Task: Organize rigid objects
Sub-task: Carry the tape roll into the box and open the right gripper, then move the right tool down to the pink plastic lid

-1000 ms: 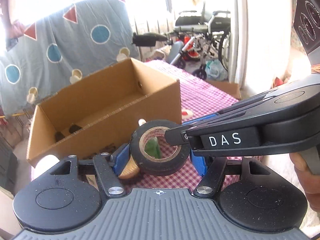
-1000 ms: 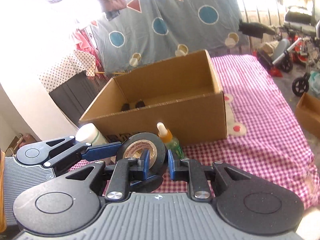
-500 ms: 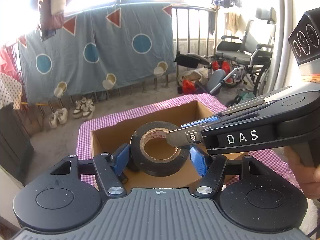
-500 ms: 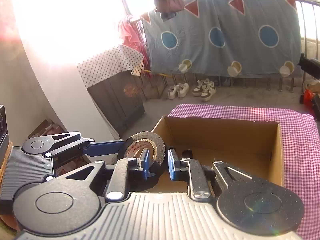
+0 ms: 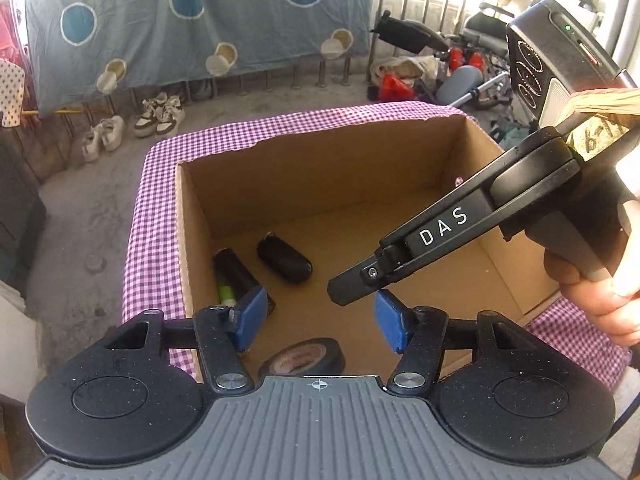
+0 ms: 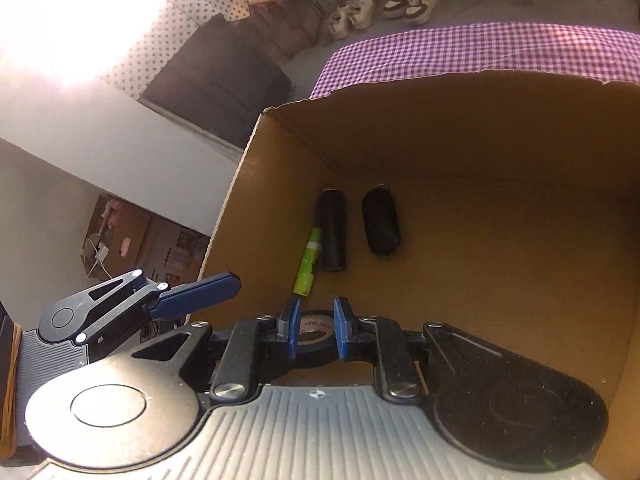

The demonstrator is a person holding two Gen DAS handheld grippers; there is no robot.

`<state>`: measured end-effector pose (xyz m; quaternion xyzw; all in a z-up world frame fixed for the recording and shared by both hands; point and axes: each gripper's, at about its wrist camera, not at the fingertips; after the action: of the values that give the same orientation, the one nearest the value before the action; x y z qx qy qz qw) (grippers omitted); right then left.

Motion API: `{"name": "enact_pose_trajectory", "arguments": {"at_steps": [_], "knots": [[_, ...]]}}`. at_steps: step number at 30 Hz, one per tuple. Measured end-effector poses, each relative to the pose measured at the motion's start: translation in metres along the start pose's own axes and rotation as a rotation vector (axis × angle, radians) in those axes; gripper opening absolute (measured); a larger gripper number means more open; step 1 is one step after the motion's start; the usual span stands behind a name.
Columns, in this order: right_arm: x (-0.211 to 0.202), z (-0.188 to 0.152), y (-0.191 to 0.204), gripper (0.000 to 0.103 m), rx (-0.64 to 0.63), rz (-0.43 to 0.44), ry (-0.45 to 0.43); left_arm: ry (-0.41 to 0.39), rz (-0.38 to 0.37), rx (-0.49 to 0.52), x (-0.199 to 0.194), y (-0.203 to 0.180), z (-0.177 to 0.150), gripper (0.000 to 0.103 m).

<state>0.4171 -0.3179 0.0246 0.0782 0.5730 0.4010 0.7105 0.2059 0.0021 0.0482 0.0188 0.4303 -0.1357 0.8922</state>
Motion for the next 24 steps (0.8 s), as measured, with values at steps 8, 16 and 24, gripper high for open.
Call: {"name": "enact_pose_trajectory", "arguments": {"at_steps": [8, 16, 24], "knots": [[-0.006, -0.003, -0.008, 0.020, 0.040, 0.032, 0.000, -0.035, 0.007, -0.025, -0.013, 0.010, 0.000, 0.060], [-0.030, -0.014, -0.008, 0.021, 0.054, 0.025, -0.036, -0.121, 0.000, -0.030, -0.039, 0.010, -0.009, 0.064], [-0.101, -0.067, 0.019, 0.022, 0.006, 0.111, -0.212, -0.217, -0.072, -0.067, -0.087, 0.013, -0.040, 0.078]]}}
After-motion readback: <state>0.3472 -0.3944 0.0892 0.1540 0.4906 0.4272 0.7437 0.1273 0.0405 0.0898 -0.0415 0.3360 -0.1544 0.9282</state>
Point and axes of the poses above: each gripper's, at about its wrist camera, not at the fingertips, and x roughly the way its jaws point, y to its left, z to its top, and after that the axes turned 2 degrees about -z, right-handed
